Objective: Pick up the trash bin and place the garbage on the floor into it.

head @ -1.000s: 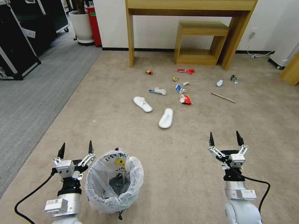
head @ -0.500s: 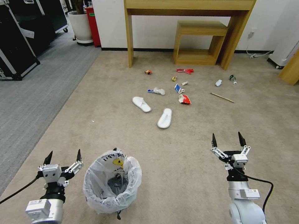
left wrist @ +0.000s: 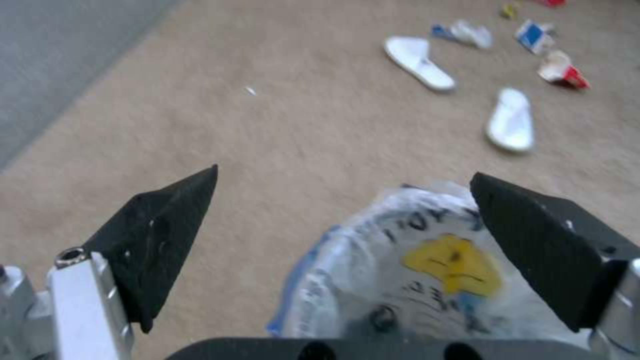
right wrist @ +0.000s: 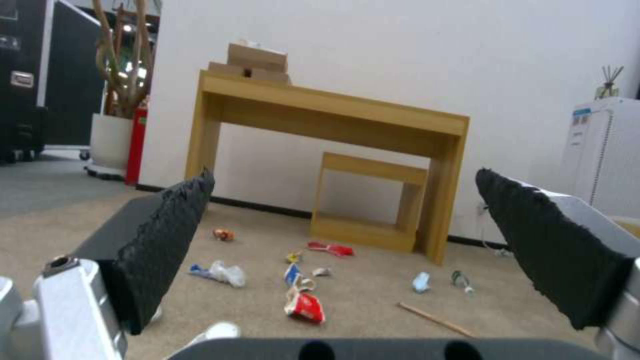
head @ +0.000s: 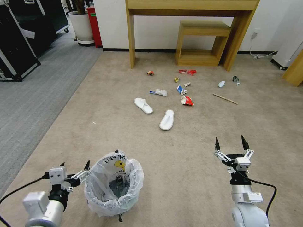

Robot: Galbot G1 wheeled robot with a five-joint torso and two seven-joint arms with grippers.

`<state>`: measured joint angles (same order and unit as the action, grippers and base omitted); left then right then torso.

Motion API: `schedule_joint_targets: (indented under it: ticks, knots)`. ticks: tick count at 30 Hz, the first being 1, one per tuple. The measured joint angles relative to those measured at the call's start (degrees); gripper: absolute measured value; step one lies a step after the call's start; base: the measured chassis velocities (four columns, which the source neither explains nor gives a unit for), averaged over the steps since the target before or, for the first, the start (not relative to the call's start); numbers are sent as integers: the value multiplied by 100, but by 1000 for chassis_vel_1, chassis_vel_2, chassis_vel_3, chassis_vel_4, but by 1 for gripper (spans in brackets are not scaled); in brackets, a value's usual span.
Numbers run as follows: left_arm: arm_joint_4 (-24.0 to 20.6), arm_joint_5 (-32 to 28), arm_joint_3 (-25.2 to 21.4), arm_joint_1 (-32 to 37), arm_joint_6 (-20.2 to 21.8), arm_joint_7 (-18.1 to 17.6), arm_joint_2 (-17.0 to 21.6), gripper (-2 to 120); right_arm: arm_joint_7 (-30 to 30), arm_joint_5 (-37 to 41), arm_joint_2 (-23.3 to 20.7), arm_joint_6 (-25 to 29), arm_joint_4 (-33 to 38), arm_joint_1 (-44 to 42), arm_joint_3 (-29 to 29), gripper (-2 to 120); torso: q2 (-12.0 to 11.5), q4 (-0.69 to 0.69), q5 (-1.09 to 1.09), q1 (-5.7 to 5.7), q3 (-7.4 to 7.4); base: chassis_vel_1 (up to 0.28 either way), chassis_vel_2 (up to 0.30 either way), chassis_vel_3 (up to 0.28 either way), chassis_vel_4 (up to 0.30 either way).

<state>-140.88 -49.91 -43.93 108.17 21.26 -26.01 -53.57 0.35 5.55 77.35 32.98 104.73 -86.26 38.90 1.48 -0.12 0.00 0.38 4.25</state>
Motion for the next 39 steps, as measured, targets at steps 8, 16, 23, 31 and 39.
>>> schedule_joint_targets:
  ticks: [8,16,23,31,39]
  knots:
    - [505,-1053,310,-927,923,-717,970,100,74,-104,60,6,44,-95,43,100,0,-1,-1,0,0,0,0,0,0]
    - [1000,-2652,648,-1645,1422,-1707,1775,100,103,-171,129,35,13,-144,97,100,-1,0,1,0,0,0,0,0,0]
    - [698,-4012,1013,-1990,1583,-2385,1946,100,108,-188,160,59,-88,-120,123,100,-1,0,0,0,0,0,0,0,0]
    - [812,-4279,1828,-2568,1582,-2467,1725,100,114,-197,167,26,-149,-41,126,100,-2,0,0,0,0,0,0,0,0]
    - [1426,-4018,2110,-2942,1611,-2296,1842,100,114,-243,210,24,-142,-67,112,100,-1,-1,1,0,0,0,0,0,0]
